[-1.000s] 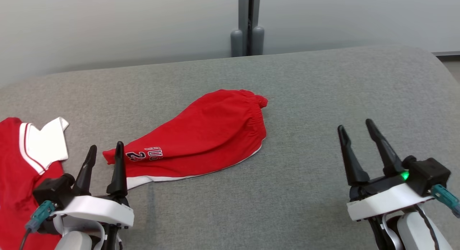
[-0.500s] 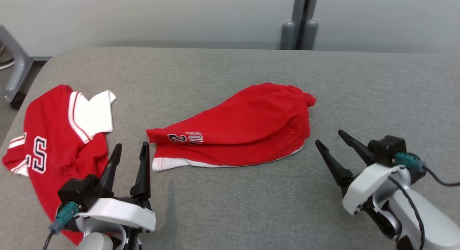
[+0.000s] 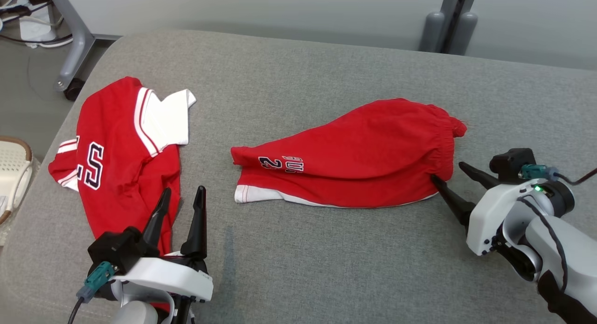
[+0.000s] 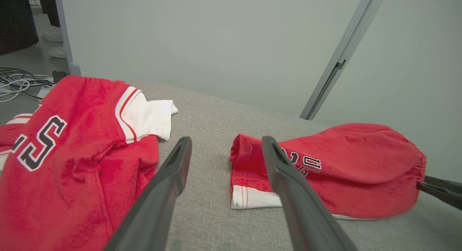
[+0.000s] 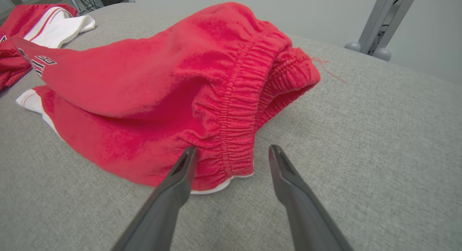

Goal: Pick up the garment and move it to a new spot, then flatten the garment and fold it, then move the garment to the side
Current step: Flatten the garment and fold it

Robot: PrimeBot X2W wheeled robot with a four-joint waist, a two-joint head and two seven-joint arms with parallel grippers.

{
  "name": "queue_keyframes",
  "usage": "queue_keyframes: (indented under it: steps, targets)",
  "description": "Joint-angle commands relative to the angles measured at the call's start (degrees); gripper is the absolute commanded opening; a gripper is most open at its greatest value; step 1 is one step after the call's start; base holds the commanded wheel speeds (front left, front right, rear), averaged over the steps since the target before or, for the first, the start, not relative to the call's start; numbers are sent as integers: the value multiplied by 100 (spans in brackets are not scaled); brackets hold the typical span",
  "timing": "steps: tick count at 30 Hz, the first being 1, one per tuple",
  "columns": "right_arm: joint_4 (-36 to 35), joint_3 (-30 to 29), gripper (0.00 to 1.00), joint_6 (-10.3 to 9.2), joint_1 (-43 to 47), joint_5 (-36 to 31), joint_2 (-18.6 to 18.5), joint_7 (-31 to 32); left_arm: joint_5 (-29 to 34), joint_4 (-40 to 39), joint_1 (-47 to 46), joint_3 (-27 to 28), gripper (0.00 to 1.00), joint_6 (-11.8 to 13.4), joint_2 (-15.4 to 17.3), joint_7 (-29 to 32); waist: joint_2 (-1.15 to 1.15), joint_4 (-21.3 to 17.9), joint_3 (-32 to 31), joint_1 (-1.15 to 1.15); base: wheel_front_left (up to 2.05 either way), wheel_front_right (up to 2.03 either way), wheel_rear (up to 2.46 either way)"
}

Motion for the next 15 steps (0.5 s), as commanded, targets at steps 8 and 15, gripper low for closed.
queue_keyframes:
  steps: [8, 15]
  targets:
    - [319, 586, 0, 4, -372, 573, -156, -32, -36, 75, -130, -10, 100, -39, -23, -72, 0, 149, 85, 0, 0, 0, 0]
    - [49, 1053, 0, 3, -315, 1329, -399, -33, -70, 174, -12, 28, 100, -25, 27, -87, 0, 27, -191, 0, 0, 0, 0]
